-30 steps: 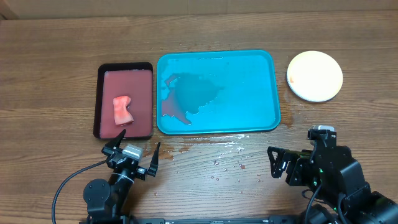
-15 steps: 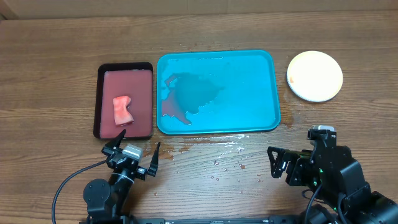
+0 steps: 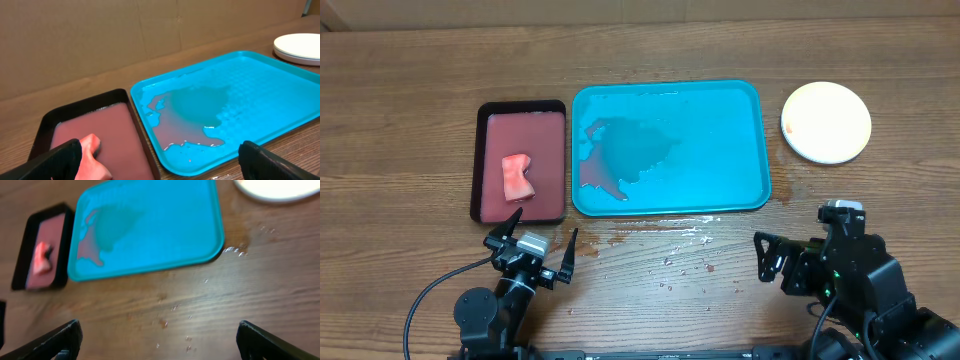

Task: Clean dirty plates on tray and stack at the side

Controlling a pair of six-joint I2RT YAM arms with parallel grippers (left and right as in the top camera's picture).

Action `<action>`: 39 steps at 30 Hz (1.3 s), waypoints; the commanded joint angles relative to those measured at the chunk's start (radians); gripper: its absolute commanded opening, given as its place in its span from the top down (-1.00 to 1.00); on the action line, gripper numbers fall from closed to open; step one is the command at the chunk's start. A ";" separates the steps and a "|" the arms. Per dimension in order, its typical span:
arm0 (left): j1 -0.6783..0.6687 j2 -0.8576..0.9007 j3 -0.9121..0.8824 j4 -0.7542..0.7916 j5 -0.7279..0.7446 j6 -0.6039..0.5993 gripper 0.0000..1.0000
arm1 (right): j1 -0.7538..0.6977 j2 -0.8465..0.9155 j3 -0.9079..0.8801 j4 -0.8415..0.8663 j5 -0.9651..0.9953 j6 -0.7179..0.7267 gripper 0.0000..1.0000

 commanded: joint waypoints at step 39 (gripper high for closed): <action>-0.010 -0.013 -0.005 0.005 0.007 -0.014 -1.00 | -0.146 -0.600 -0.809 0.771 -0.018 -0.362 -1.00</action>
